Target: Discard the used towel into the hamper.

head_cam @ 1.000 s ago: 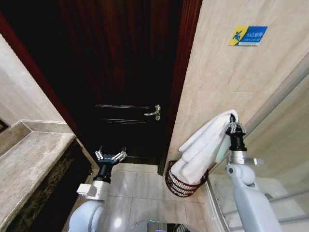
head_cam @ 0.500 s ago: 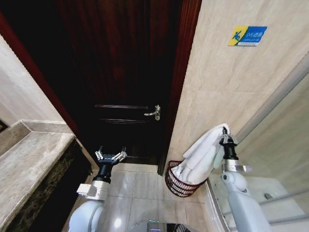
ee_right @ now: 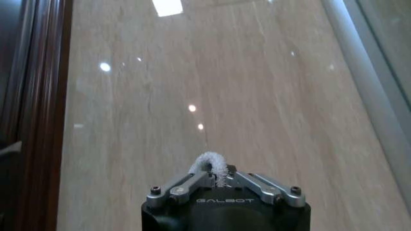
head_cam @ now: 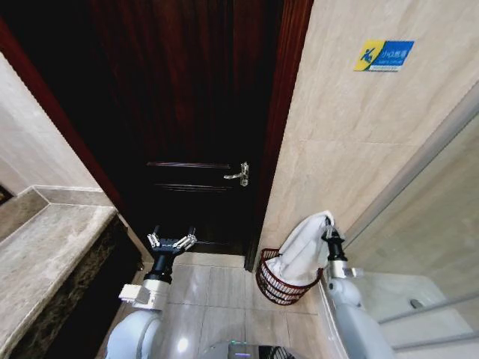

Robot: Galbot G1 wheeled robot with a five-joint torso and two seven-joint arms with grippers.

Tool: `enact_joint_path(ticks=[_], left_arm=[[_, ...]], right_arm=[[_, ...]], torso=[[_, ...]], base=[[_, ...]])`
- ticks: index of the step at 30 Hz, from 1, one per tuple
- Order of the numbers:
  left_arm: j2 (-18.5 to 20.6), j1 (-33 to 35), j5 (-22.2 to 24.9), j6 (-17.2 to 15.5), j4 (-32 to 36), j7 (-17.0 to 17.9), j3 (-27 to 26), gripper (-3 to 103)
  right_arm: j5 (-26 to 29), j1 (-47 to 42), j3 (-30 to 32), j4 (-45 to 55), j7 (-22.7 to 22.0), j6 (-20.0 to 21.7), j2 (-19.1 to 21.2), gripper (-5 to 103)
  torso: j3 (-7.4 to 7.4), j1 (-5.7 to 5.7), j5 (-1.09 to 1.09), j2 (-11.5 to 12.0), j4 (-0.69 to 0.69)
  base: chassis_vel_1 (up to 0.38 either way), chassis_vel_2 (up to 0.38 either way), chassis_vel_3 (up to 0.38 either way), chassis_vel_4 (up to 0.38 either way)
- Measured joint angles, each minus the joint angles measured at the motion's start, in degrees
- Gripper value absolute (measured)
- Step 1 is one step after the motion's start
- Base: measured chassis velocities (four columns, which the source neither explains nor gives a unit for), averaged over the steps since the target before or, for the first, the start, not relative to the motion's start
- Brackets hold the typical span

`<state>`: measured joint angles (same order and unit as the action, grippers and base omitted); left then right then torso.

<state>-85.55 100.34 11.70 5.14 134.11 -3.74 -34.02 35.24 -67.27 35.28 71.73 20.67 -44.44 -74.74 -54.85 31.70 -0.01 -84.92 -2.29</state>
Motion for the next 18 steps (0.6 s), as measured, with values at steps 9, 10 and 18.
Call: enact_joint_path(ticks=[9,10,18], left_arm=[[0.0,0.0,0.0,0.0,0.0,0.0,0.0,100],[0.0,0.0,0.0,0.0,0.0,0.0,0.0,100],[0.0,0.0,0.0,0.0,0.0,0.0,0.0,100]], right_arm=[[-0.9,-3.1,-0.3,-3.1,0.4,-2.7,-1.0,3],[-1.0,-3.2,-0.3,-3.9,0.6,-2.8,-1.1,3],[-1.0,-2.7,-0.5,-9.5,1.5,-2.9,-1.7,3]], torso=[[0.0,0.0,0.0,0.0,0.01],[0.0,0.0,0.01,0.0,0.01],[0.0,0.0,-0.01,0.0,0.0]], base=[[0.0,0.0,0.0,0.0],[0.0,0.0,0.0,0.0],[0.0,0.0,0.0,0.0]])
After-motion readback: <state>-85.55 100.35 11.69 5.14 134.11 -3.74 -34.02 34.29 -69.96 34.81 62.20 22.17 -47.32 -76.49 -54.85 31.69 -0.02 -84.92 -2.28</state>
